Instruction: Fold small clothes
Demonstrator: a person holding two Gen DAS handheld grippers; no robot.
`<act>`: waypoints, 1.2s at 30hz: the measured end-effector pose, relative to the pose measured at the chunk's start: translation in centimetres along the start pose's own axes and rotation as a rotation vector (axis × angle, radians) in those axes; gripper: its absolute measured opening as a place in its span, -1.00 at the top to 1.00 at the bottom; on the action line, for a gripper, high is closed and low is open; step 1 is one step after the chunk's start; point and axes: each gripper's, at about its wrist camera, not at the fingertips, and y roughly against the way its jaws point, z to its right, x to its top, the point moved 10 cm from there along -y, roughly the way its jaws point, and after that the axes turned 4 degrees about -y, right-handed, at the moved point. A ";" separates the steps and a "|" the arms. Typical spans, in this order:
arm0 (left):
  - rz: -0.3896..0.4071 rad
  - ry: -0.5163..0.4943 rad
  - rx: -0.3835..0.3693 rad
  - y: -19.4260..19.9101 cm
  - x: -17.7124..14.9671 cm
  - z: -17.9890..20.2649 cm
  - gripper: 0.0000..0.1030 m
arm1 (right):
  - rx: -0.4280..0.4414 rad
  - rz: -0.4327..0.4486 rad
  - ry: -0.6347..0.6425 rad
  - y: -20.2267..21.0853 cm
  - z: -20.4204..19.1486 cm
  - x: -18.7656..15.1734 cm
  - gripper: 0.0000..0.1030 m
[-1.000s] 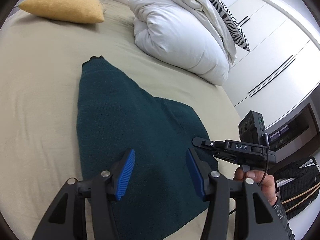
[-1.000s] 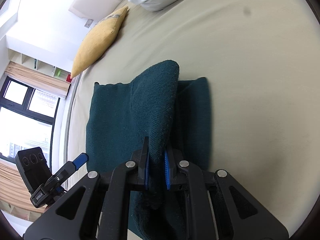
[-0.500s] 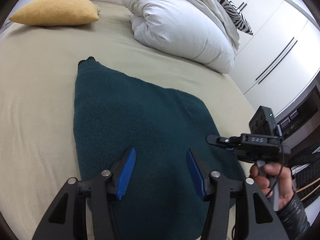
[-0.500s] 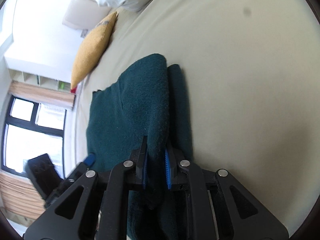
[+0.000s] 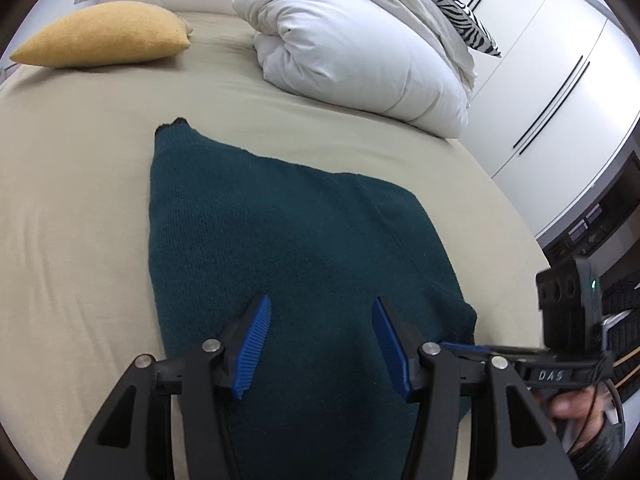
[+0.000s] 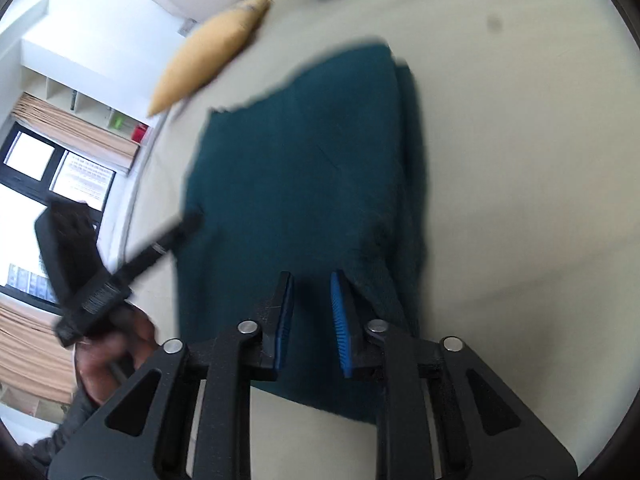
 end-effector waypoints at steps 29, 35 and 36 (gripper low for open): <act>-0.003 -0.082 0.173 -2.3 4.0 -3.2 -0.30 | 0.108 0.178 0.051 3.0 -3.1 7.4 0.41; 0.005 -0.085 0.126 -1.5 4.0 -3.2 -0.38 | -0.019 0.136 0.045 0.6 -0.3 8.3 -0.17; 0.019 -0.053 0.103 -0.6 4.2 -3.3 -0.38 | -0.003 0.155 0.027 1.3 -0.2 8.2 -0.15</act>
